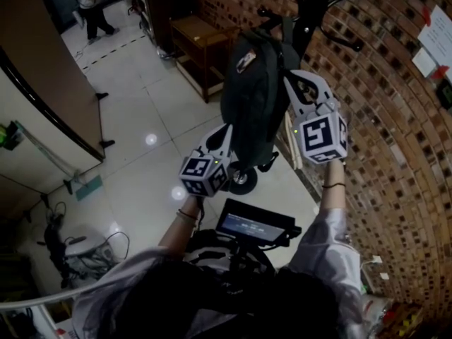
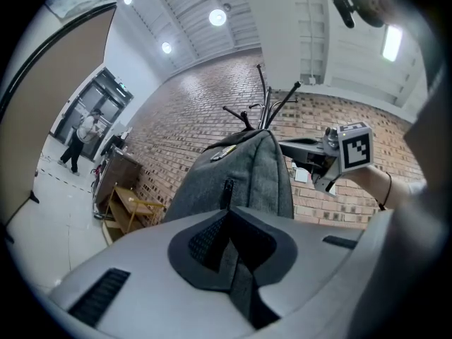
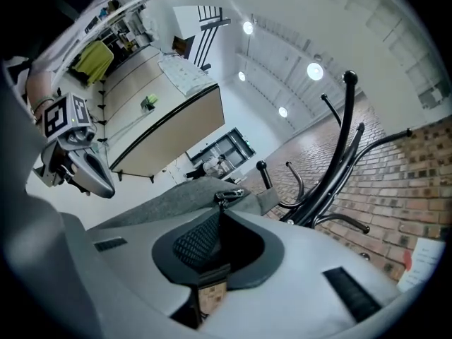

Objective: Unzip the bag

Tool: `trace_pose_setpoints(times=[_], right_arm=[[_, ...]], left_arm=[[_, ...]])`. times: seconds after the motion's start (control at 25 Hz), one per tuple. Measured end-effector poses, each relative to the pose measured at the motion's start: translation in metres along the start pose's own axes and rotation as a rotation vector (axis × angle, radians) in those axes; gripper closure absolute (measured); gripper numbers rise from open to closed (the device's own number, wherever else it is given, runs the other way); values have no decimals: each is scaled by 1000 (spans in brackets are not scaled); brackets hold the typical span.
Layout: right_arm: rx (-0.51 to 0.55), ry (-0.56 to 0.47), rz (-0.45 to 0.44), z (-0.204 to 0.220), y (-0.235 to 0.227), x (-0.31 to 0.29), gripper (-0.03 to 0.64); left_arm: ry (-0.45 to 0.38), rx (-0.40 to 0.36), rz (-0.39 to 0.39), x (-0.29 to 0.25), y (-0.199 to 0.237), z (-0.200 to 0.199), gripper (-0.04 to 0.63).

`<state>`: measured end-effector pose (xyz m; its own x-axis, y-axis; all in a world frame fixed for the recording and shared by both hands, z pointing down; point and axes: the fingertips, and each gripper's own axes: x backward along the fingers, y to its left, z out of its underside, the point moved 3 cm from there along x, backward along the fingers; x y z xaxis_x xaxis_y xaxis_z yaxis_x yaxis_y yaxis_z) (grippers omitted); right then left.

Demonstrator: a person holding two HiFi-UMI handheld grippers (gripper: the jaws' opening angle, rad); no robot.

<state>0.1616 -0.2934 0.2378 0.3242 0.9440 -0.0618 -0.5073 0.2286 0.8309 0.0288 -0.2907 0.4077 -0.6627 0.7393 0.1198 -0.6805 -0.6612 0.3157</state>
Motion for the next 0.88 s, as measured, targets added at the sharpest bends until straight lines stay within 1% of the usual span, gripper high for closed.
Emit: trace_pose_setpoints(times=[0.08,0.2,0.28,0.44,0.6,0.72,0.8,0.88], right_arm=[[20,6,17,-1,0,-4,591],[-8,23,33,-1,-2,-5,597],[-4,37,27,-2,-1,-5,601],[-16,62,20,0,0,0,604],[41,69,-11,-1,4,4,604],[27,89,-3,1,8,8,604],[44,89,-14,1,11,9,604],[9,92,1,4,14,12,604]], left_arm=[[9,5,-6,2,1,0,588],[15,6,-15,4,3,-2,588],[3,6,-19,5,7,-4,588],[20,24,-29,7,8,-10,588],[32,20,-21,7,9,-6,588],[17,19,-6,5,8,-4,588],[34,22,-1,7,3,-5,588],[44,18,1,8,1,-4,588]])
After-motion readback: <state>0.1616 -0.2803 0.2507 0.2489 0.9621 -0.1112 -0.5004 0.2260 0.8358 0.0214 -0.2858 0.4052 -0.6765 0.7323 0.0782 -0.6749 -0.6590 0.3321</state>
